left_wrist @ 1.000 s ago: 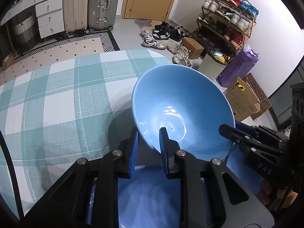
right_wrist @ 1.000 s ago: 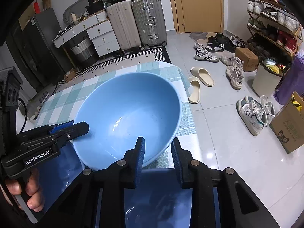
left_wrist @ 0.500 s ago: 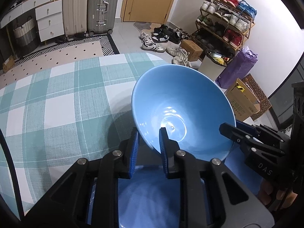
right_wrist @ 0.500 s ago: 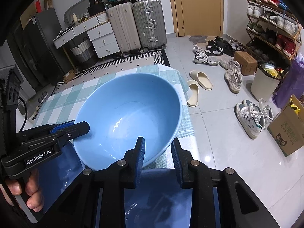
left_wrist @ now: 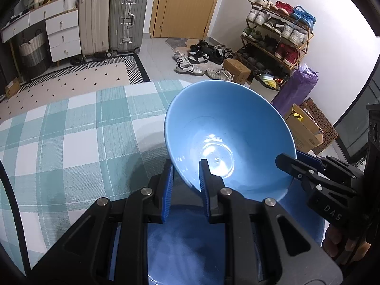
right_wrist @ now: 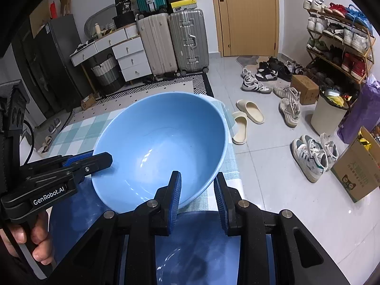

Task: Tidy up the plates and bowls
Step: 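Lift and carry the held blue bowls toward the other bowls with both tools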

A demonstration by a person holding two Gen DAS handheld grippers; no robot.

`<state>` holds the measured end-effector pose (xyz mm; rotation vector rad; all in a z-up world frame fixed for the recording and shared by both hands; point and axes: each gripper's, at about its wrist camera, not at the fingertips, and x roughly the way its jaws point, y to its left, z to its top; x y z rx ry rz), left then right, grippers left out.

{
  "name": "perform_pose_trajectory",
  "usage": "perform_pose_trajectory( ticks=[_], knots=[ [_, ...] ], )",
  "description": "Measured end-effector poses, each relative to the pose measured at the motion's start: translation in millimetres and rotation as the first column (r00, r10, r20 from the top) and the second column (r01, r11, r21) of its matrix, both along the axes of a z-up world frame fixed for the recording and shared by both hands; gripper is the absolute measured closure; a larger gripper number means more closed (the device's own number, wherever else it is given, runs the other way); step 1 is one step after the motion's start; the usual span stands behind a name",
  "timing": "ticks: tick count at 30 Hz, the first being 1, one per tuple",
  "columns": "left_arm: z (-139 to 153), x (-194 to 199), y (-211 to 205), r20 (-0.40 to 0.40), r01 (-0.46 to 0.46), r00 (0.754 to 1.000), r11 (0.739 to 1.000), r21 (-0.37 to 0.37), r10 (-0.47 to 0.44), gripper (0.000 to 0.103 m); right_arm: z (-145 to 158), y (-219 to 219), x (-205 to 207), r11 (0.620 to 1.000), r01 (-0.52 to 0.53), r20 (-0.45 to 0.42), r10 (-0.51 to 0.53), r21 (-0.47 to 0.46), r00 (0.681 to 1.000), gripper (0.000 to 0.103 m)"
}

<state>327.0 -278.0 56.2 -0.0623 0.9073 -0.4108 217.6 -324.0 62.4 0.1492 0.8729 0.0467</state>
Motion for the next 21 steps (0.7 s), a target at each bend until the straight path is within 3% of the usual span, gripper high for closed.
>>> perform_pose_trajectory(
  ticks=[21],
  knots=[
    [58.9, -56.6, 13.8, 0.083, 0.003, 0.997, 1.000, -0.031, 0.000, 0.085, 49.6, 6.9, -46.8, 1.000, -0.012, 0.106, 0.012, -0.006, 0.994, 0.074]
  ],
)
